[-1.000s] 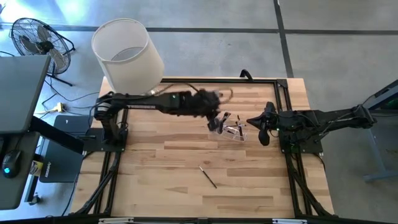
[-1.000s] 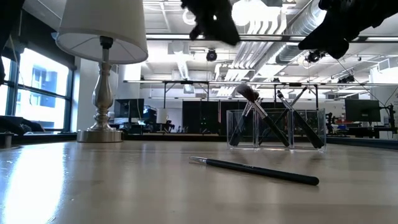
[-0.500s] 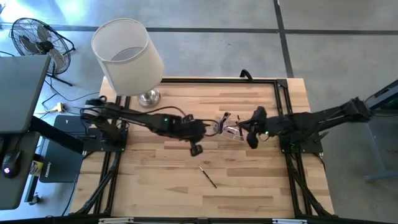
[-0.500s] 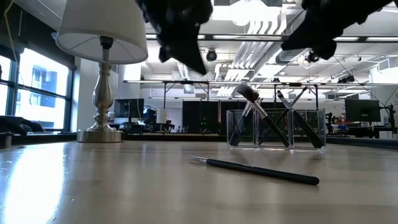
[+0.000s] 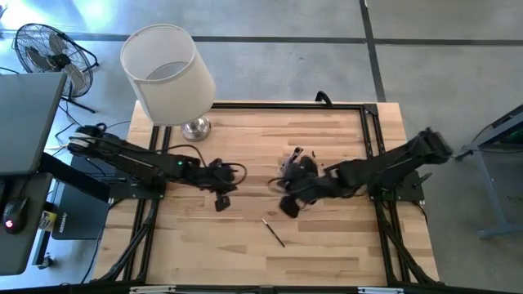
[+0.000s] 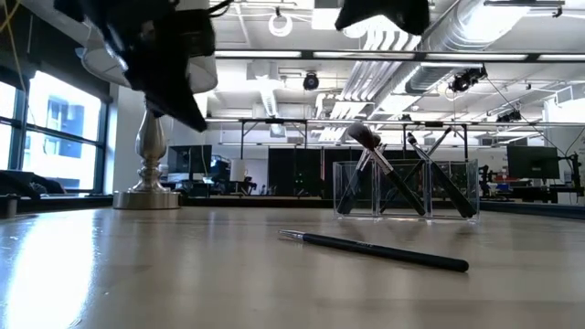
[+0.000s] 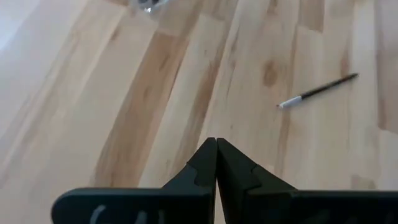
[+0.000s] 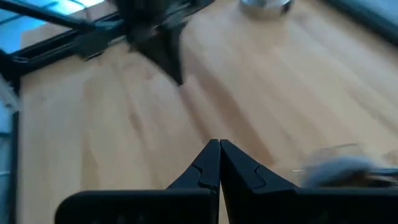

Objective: Put items in baskets/containers
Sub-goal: Put the black liner brush into the transparent organizer

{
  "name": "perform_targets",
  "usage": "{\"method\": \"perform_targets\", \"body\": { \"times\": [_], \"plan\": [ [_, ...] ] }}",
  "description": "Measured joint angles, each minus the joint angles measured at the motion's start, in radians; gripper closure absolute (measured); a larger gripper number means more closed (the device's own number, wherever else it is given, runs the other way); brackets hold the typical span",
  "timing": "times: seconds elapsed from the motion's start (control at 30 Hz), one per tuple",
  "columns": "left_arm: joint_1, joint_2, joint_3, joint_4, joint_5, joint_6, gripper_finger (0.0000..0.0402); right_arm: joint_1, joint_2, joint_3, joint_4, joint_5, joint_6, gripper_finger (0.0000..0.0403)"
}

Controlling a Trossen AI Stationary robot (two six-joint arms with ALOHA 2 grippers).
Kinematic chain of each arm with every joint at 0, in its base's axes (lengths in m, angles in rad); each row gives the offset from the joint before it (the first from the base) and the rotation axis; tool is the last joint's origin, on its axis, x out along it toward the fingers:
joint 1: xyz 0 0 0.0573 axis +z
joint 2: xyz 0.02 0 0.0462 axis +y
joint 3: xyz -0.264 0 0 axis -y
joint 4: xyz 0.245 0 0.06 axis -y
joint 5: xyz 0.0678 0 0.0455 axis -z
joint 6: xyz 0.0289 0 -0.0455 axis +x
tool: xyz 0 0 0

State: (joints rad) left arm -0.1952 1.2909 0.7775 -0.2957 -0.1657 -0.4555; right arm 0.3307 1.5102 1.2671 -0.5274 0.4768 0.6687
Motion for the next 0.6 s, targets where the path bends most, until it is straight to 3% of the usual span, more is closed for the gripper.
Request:
{"method": "perform_targets", "body": {
  "times": [0.37, 0.6],
  "plan": [
    [-0.055, -0.027, -0.033, 0.014, 0.045, -0.005, 0.0401, 0.070, 0.431, 0.480, -0.498, -0.193, 0.270, 0.0403],
    [-0.068, -0.026, -0.033, 0.003, 0.035, 0.005, 0.0401, 0.101, 0.550, 0.572, -0.600, -0.278, 0.403, 0.0403]
  ]
}}
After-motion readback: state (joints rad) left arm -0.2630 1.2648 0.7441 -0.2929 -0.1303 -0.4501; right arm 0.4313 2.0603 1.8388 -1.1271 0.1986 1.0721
